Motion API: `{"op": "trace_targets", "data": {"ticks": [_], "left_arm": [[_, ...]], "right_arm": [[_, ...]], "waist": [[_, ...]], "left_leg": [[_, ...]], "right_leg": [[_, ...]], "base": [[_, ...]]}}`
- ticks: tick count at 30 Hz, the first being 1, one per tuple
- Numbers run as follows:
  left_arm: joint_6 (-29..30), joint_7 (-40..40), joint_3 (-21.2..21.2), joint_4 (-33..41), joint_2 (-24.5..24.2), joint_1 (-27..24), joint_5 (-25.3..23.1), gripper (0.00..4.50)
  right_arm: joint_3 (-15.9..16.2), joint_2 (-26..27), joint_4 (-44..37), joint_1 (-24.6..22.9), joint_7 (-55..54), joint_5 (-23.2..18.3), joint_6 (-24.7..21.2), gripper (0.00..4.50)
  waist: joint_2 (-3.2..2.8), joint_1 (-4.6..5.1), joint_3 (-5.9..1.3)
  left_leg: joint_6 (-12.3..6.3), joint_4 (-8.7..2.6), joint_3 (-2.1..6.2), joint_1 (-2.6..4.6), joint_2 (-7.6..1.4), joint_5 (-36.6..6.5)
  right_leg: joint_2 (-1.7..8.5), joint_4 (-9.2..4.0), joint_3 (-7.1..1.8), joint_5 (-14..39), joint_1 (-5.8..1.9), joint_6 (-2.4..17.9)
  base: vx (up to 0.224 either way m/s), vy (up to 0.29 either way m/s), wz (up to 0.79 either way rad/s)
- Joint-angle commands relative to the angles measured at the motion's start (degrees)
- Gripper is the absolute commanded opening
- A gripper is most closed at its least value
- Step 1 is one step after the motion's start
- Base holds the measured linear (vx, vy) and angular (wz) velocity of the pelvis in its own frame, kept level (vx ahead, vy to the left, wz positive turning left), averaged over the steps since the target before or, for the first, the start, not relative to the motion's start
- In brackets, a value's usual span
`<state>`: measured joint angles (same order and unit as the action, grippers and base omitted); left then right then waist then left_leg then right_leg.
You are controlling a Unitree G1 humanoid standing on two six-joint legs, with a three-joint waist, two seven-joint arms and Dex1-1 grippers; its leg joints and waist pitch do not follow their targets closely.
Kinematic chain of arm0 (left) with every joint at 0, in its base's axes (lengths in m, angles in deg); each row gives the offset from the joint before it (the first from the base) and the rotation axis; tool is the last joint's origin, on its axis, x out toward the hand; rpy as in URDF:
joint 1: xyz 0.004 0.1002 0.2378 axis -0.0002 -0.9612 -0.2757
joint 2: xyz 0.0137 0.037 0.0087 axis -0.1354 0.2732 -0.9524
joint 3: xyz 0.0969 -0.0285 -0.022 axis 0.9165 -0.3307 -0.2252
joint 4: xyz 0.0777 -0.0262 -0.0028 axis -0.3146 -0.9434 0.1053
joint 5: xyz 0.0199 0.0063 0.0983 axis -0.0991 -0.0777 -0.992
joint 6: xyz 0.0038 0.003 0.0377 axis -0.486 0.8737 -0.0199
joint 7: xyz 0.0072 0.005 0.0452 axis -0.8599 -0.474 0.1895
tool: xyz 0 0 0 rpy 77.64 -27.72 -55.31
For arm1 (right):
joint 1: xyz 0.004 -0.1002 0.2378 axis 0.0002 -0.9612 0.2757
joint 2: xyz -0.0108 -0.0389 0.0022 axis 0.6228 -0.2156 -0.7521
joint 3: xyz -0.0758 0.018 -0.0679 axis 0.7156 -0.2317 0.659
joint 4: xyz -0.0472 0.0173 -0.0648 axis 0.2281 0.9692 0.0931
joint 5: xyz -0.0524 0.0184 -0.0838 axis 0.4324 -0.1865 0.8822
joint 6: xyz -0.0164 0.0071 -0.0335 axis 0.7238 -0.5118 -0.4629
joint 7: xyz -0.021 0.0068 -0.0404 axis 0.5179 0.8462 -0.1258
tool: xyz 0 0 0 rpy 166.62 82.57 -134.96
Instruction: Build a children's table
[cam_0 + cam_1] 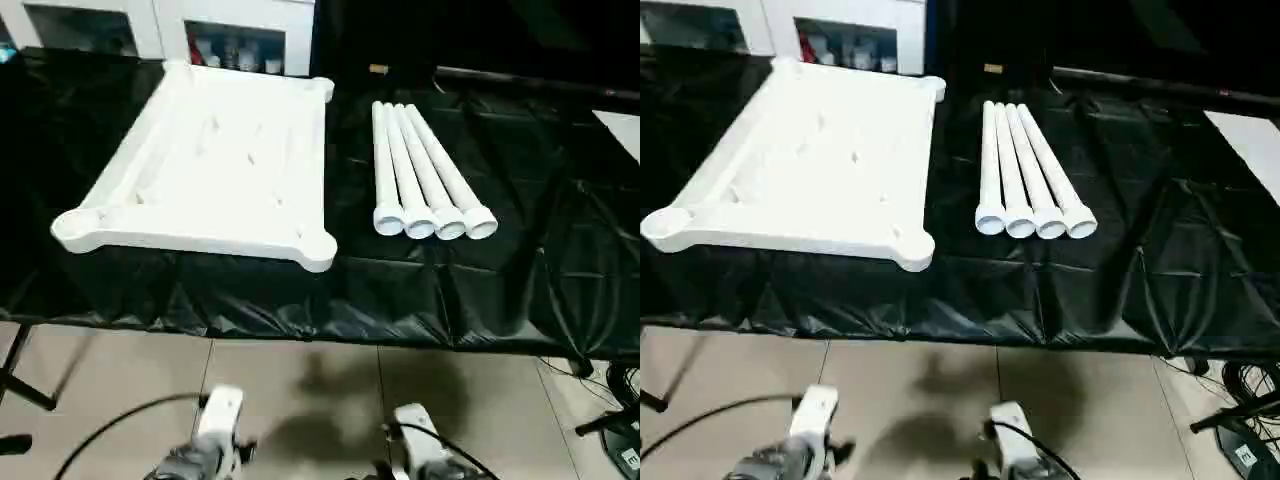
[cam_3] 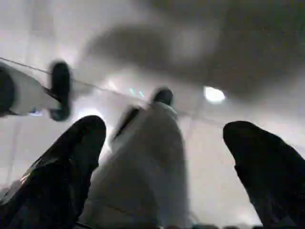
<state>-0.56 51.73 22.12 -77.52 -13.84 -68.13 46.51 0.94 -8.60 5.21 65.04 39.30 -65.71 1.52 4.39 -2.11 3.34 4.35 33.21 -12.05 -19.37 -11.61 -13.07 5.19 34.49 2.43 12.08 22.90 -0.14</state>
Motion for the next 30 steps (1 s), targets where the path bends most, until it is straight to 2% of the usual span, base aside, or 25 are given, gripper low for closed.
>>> {"op": "trace_targets", "data": {"ticks": [1,2,4,5,6,7,9,11,12,13,14,15,16,17,18,19,20,22,23,24,25,26,27,28,30], "left_arm": [[-2.63,-3.32,1.62,2.82,-0.41,-1.55,-0.96,4.4],[-4.17,-5.66,2.17,5.75,-0.96,-3.3,-0.72,4.4],[-5.22,-6.81,2.3,7.89,-1.36,-4.5,-0.42,4.4],[-6.81,-8.02,2.49,11.38,-2.09,-6.44,-0.04,4.4],[-7.5,-8.87,2.45,12.6,-2.36,-7.2,0.22,4.4],[-8.33,-11.16,2.49,18.4,-3.41,-10.05,1.26,4.4],[-8.59,-12.09,2.55,20.91,-3.86,-11.24,1.7,4.4],[-9.12,-14.51,1.82,27.03,-4.61,-14.14,3.49,4.4],[-9.19,-15.16,1.48,30.15,-5.06,-15.62,4.3,4.4],[-8.61,-16.35,0.9,38.89,-6.54,-19.6,5.91,4.4],[-8.16,-17.04,0.61,43.35,-7.26,-21.65,6.86,4.4],[-7.7,-17.75,0.37,47.29,-7.86,-23.6,7.59,4.4],[-7.44,-18.37,0.31,50.08,-8.41,-25.0,8.14,4.4],[-6.58,-19.25,0.17,54.48,-9.26,-27.12,9.17,4.4],[-6.02,-19.81,0.05,57.16,-9.7,-28.41,9.98,4.4],[-5.04,-19.95,-0.27,62.15,-10.58,-30.63,10.73,4.4],[-4.8,-19.86,-0.41,63.54,-10.79,-31.25,10.88,4.4],[-4.14,-19.95,-0.99,69.29,-11.68,-33.84,11.97,4.4],[-3.45,-20.05,-1.21,71.58,-11.98,-34.89,12.4,4.4],[-3.27,-20.04,-1.28,72.1,-12.03,-35.11,12.58,4.4],[-0.68,-19.51,-2.61,80.26,-12.72,-38.3,15.06,4.4],[-0.26,-19.34,-2.87,81.63,-12.84,-38.81,15.42,4.4],[1.11,-18.74,-3.61,85.25,-13.14,-40.07,16.35,4.4],[2.36,-18.18,-4.25,88.08,-13.35,-40.93,17.15,4.4],[5.37,-16.84,-5.82,93.64,-13.71,-41.69,19.52,4.4]], "right_arm": [[2.66,-0.47,-1.71,-0.83,3.49,2.52,5.5,4.5],[4.25,-0.14,-3.07,-0.86,6.22,3.4,8.93,4.5],[4.65,-0.04,-4.04,-0.94,8.23,3.29,10.32,4.5],[4.31,-0.22,-5.99,-1.55,12.17,1.91,11.32,4.5],[4.18,-0.34,-6.92,-1.96,13.54,1.45,11.87,4.5],[5.15,-1.32,-11.61,-3.66,16.29,0.88,12.55,4.5],[5.56,-1.71,-13.63,-4.41,17.25,0.63,12.63,4.5],[6.74,-2.15,-20.18,-6.91,20.39,-0.02,13.08,4.5],[7.61,-2.38,-23.39,-8.14,21.23,0.0,13.15,4.5],[9.48,-3.84,-31.14,-10.61,23.37,0.03,13.34,4.5],[10.05,-5.0,-34.27,-11.3,24.27,0.18,13.82,4.5],[9.84,-5.96,-36.52,-11.81,25.79,0.21,14.18,4.5],[9.37,-6.77,-37.53,-11.85,27.57,-0.5,14.12,4.5],[7.97,-8.41,-38.21,-11.57,30.42,-2.06,14.03,4.5],[7.05,-9.43,-38.46,-11.44,31.69,-2.92,14.08,4.5],[4.81,-11.3,-38.15,-10.99,34.33,-5.28,13.99,4.5],[4.18,-11.84,-38.57,-11.08,35.05,-6.07,13.79,4.5],[3.8,-14.35,-48.56,-13.73,35.68,-8.06,9.93,4.5],[4.17,-15.35,-53.69,-15.23,35.82,-8.82,7.76,4.5],[4.16,-15.51,-54.68,-15.45,35.87,-9.13,7.21,4.5],[3.72,-17.93,-69.74,-18.45,36.7,-14.66,-1.71,4.5],[3.56,-18.33,-72.16,-18.85,36.81,-15.73,-3.24,4.5],[2.93,-19.24,-77.76,-19.56,36.75,-18.14,-6.78,4.5],[2.26,-19.97,-81.81,-19.75,36.62,-20.47,-9.57,4.5],[0.25,-21.51,-89.23,-18.36,34.81,-27.99,-15.89,4.5]], "waist": [[-1.5,-0.13,-2.5],[-1.46,-0.21,-2.58],[-1.53,0.06,-2.57],[-2.04,-0.08,-2.58],[-2.14,-0.08,-2.5],[-2.38,-0.18,-2.58],[-2.22,-0.3,-2.54],[-2.25,-0.44,-2.41],[-2.4,-0.64,-2.25],[-2.5,-0.8,-1.93],[-2.38,-0.87,-1.78],[-2.37,-0.58,-1.63],[-2.34,-0.54,-1.72],[-2.22,-0.44,-1.58],[-2.13,-0.53,-1.61],[-2.2,-0.47,-1.78],[-2.04,-0.49,-1.85],[-2.12,-0.97,-1.91],[-1.88,-1.21,-2.18],[-1.85,-1.33,-2.04],[-1.72,-1.64,-2.06],[-1.82,-1.9,-2.03],[-1.43,-1.75,-2.11],[-1.49,-1.69,-2.11],[-1.56,-1.73,-1.9]], "left_leg": [[-2.93,-4.4,1.22,0.09,-3.01,-11.69],[-2.89,-4.29,1.3,-0.1,-3.1,-10.95],[-3.66,-4.22,1.2,-0.27,-2.98,-10.45],[-4.23,-4.09,1.2,-0.17,-3.15,-10.31],[-4.82,-4.14,1.14,-0.22,-3.19,-10.3],[-5.28,-3.96,1.11,-0.18,-3.11,-9.0],[-6.09,-3.82,1.03,-0.31,-3.22,-7.97],[-6.49,-3.9,0.87,-0.14,-3.02,-8.88],[-6.32,-4.03,1.0,-0.3,-3.15,-9.59],[-4.9,-4.54,1.17,-0.4,-3.48,-13.58],[-4.41,-4.65,1.29,-0.6,-3.66,-14.81],[-3.61,-4.88,1.23,-0.58,-3.43,-16.82],[-3.19,-4.86,1.24,-0.38,-3.45,-17.82],[-2.92,-4.88,1.32,-0.63,-3.31,-18.07],[-2.78,-4.84,1.27,-0.37,-3.35,-18.52],[-2.82,-4.71,1.24,-0.5,-3.28,-17.48],[-2.89,-4.66,1.22,-0.58,-3.25,-16.92],[-3.42,-4.45,1.0,-0.36,-3.07,-14.96],[-4.14,-4.1,1.04,-0.66,-2.86,-12.29],[-4.63,-4.21,1.06,-0.83,-2.77,-11.44],[-4.64,-4.16,1.16,-0.86,-2.81,-11.32],[-4.5,-4.18,1.32,-0.82,-2.98,-10.88],[-4.7,-4.15,1.42,-1.02,-3.05,-10.41],[-4.5,-4.36,1.48,-0.99,-2.91,-10.6],[-3.28,-4.33,1.36,-0.56,-2.68,-13.15]], "right_leg": [[3.86,-3.73,-2.53,3.67,-2.08,16.71],[4.02,-3.61,-2.47,2.24,-2.26,16.78],[3.81,-3.38,-2.52,0.93,-2.22,17.05],[3.97,-3.22,-2.56,-0.51,-2.28,17.65],[3.78,-3.13,-2.54,-1.39,-2.21,17.89],[3.72,-2.81,-2.55,-3.45,-2.33,18.34],[3.6,-2.63,-2.49,-5.7,-2.43,18.61],[3.26,-2.75,-2.45,-4.21,-2.21,18.48],[3.4,-2.82,-2.46,-3.25,-2.37,18.31],[3.34,-3.44,-2.41,2.73,-2.29,16.64],[3.48,-3.59,-2.5,4.48,-2.29,16.03],[3.13,-4.04,-2.55,8.4,-1.86,14.65],[3.05,-4.13,-2.58,9.76,-1.79,14.33],[2.96,-4.28,-2.71,11.25,-1.78,13.52],[2.99,-4.37,-2.75,12.17,-1.57,13.29],[2.84,-4.16,-2.84,11.29,-1.71,13.36],[2.79,-4.13,-2.84,10.65,-1.78,13.49],[2.36,-4.04,-2.75,8.22,-1.72,13.13],[2.21,-3.46,-2.73,4.72,-2.15,12.36],[2.13,-3.49,-2.66,4.34,-2.16,11.63],[2.26,-3.41,-2.77,4.64,-2.42,10.82],[2.27,-3.28,-2.85,3.88,-2.58,10.41],[2.28,-3.11,-2.78,3.14,-2.63,10.21],[2.05,-3.21,-2.68,4.1,-2.5,9.58],[1.83,-3.87,-2.84,9.88,-1.72,8.82]], "base": [[0.0,0.0,0.0],[0.0,0.0,0.0],[0.0,0.0,0.0],[0.0,0.0,0.0],[0.0,0.0,0.0],[0.0,0.0,0.0],[0.0,0.0,0.0],[0.0,0.0,0.0],[0.0,0.0,0.0],[0.0,0.0,0.0],[0.0,0.0,0.0],[0.0,0.0,0.0],[0.0,0.0,0.0],[0.0,0.0,0.0],[0.0,0.0,0.0],[0.0,0.0,0.0],[0.0,0.0,0.0],[0.0,0.0,0.0],[0.0,0.0,0.0],[0.0,0.0,0.0],[0.0,0.0,0.0],[0.0,0.0,0.0],[0.0,0.0,0.0],[0.0,0.0,0.0],[0.0,0.0,0.0]]}}
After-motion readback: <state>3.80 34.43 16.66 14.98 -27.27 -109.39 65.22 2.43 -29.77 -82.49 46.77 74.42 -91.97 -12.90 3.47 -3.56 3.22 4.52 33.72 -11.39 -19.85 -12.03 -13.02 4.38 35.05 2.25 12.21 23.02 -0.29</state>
